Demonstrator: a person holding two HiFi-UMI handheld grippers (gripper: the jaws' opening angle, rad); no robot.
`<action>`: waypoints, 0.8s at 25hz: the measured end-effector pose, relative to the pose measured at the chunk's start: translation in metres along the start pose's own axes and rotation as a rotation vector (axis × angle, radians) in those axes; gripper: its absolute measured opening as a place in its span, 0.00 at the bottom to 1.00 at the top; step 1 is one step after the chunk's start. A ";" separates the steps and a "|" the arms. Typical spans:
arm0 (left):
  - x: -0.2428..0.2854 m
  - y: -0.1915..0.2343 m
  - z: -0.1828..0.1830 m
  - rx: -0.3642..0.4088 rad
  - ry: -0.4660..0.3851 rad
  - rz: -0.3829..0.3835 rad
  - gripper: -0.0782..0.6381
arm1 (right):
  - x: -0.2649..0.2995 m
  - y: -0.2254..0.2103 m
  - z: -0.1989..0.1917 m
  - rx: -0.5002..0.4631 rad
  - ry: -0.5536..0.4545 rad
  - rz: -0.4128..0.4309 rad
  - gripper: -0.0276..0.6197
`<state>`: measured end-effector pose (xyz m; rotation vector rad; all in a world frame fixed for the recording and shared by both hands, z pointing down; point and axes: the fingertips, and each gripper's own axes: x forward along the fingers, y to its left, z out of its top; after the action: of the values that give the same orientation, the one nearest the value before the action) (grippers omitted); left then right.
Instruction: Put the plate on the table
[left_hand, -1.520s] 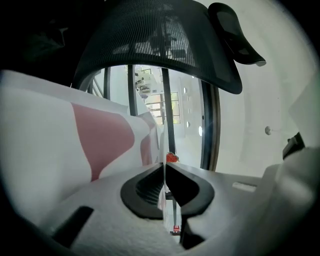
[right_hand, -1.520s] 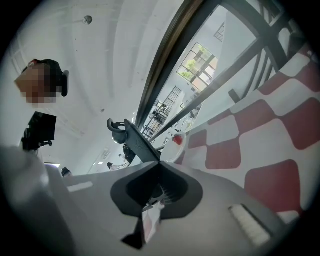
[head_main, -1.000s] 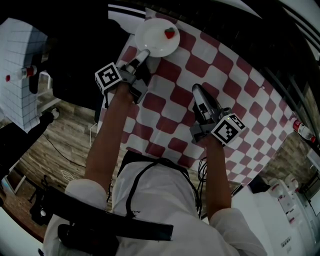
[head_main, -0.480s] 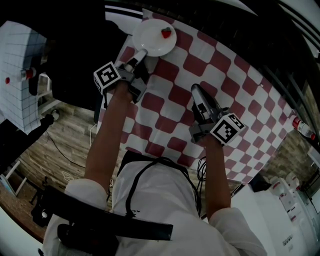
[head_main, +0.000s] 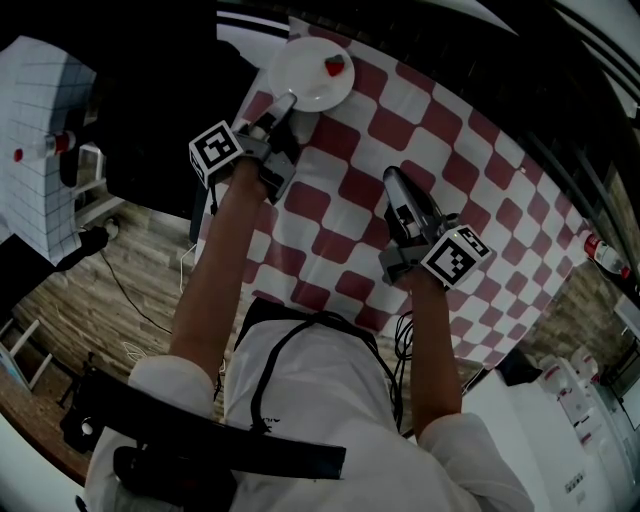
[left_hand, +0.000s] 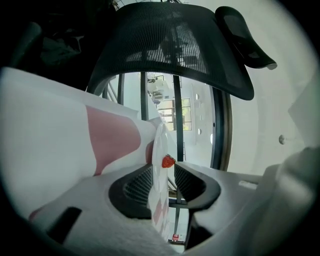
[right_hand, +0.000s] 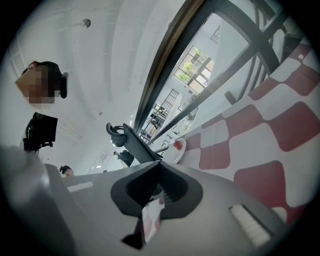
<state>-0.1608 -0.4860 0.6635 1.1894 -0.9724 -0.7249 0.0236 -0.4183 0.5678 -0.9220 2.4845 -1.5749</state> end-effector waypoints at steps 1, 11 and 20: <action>0.000 -0.001 0.001 0.002 -0.003 0.001 0.29 | 0.000 0.000 0.000 0.000 0.000 0.000 0.05; -0.010 0.001 0.002 0.025 -0.013 0.048 0.36 | -0.008 0.012 -0.004 -0.012 -0.005 0.001 0.05; -0.022 0.000 -0.002 0.066 -0.006 0.080 0.37 | -0.017 0.024 -0.005 -0.035 -0.011 0.006 0.05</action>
<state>-0.1681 -0.4658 0.6583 1.1992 -1.0496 -0.6374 0.0251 -0.3981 0.5459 -0.9248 2.5123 -1.5251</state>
